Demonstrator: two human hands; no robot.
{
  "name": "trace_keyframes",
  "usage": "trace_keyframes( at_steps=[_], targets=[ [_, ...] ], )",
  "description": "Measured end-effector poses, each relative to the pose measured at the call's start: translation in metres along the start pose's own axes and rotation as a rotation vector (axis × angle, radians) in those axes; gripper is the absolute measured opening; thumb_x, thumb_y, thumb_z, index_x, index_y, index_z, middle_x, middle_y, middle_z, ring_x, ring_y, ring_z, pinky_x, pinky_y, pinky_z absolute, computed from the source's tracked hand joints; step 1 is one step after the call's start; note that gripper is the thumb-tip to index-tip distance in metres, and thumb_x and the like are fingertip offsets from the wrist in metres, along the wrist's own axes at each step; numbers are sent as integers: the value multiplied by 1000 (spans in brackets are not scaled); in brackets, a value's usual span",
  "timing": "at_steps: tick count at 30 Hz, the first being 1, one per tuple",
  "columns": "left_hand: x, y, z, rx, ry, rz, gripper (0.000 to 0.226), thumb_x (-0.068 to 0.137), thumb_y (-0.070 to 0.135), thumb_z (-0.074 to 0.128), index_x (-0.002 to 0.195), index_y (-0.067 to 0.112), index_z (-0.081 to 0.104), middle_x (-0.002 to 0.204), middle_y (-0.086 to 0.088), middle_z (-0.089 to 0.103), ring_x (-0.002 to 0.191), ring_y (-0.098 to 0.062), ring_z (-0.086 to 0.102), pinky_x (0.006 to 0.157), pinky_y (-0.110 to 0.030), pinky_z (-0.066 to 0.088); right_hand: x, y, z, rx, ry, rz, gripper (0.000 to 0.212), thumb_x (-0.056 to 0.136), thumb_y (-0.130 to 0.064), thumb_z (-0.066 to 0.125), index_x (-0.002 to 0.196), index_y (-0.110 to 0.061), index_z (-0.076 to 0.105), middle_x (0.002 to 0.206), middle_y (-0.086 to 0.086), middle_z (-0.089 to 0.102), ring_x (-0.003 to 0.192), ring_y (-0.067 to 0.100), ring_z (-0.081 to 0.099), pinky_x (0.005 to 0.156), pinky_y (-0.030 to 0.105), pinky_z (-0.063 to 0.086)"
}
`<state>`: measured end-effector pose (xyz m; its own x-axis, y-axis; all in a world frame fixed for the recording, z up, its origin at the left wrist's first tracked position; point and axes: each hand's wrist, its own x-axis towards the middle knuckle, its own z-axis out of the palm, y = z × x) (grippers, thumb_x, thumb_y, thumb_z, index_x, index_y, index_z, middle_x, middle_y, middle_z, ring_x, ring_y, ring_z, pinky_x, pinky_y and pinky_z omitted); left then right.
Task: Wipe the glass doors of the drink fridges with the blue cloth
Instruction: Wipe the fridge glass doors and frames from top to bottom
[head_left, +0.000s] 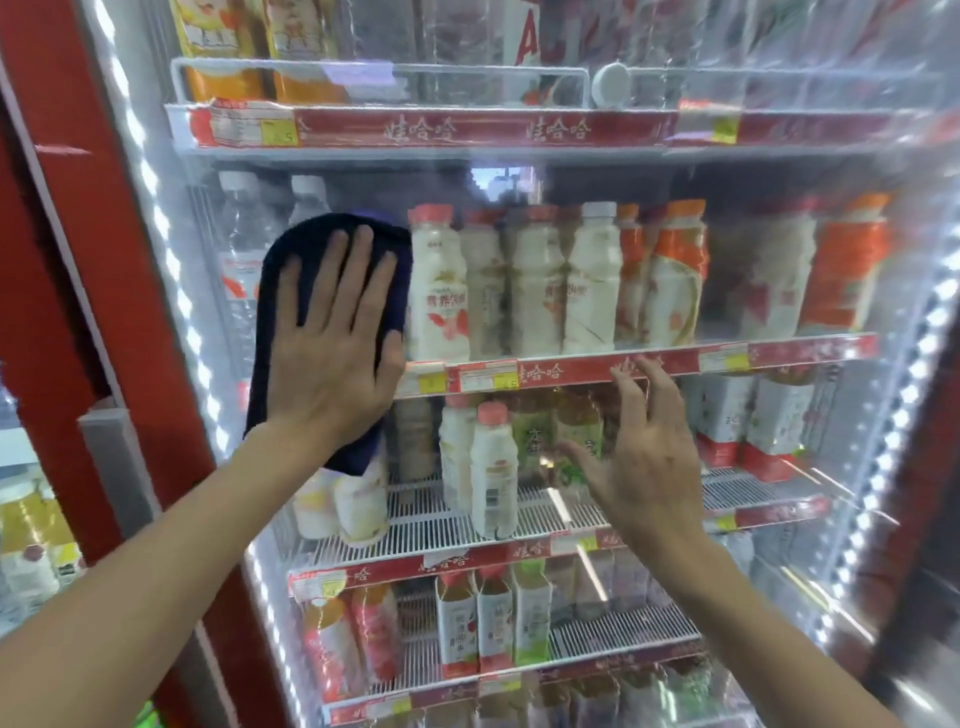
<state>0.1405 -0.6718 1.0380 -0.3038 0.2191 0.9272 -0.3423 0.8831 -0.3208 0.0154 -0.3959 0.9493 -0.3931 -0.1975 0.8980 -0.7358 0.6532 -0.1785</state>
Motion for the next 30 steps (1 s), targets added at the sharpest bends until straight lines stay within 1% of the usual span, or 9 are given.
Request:
trace_keyframes(
  at_steps=[2,5,11,15,17,20,24,27,30],
  targets=[
    [12,10,7,46,16,-59,64,106,33,29,164,8,18,172,-13,11,160,-29,6,128,-52,-2,-1,6,5,3,0,-1,90,74,-47,88,141,-1,49,146,22,47,132,37,54,99,52,57],
    [-9,38,21,59,-16,-52,65,106,35,27,165,11,12,173,-11,5,160,-30,6,128,-54,-3,-3,11,16,-24,44,-34,86,75,-46,87,138,-1,51,142,23,51,131,38,56,97,52,58],
    [-102,113,43,59,-202,229,66,104,34,33,165,15,16,173,-8,8,159,-24,9,125,-51,7,-4,18,18,-21,41,-56,80,78,-52,84,137,-8,54,143,18,51,134,32,51,102,46,55],
    [-81,101,33,75,-214,348,67,104,34,33,166,18,13,174,-3,6,160,-20,4,126,-48,6,-2,41,4,43,15,-112,74,81,-39,86,140,-8,54,145,15,50,131,29,52,109,45,49],
    [-37,82,29,40,-152,293,66,103,33,33,166,23,13,174,1,6,160,-17,7,126,-47,8,-2,60,-4,17,36,-81,77,80,-37,87,141,-3,55,144,16,52,131,30,53,112,43,46],
    [24,67,25,47,-12,38,62,106,33,32,165,19,17,174,-3,10,160,-21,11,128,-49,4,1,78,-6,-33,32,-84,83,79,-47,86,140,0,56,140,18,56,129,31,55,110,42,47],
    [29,91,34,56,26,-92,62,107,32,28,165,14,15,174,-6,7,160,-26,9,128,-52,0,2,87,4,-38,58,-142,85,80,-53,81,141,-2,51,142,14,50,127,27,50,109,42,49],
    [-7,122,45,29,-39,-41,63,107,34,30,165,13,17,173,-8,9,160,-26,10,128,-52,1,-3,88,11,-29,95,-158,85,82,-52,80,144,-4,48,145,14,47,128,26,47,107,47,50],
    [-53,156,55,35,-148,188,63,106,35,34,164,13,22,172,-8,15,160,-24,13,128,-51,4,-5,87,12,-19,105,-159,82,83,-50,81,144,-2,51,145,16,49,131,26,46,107,50,51]
  ],
)
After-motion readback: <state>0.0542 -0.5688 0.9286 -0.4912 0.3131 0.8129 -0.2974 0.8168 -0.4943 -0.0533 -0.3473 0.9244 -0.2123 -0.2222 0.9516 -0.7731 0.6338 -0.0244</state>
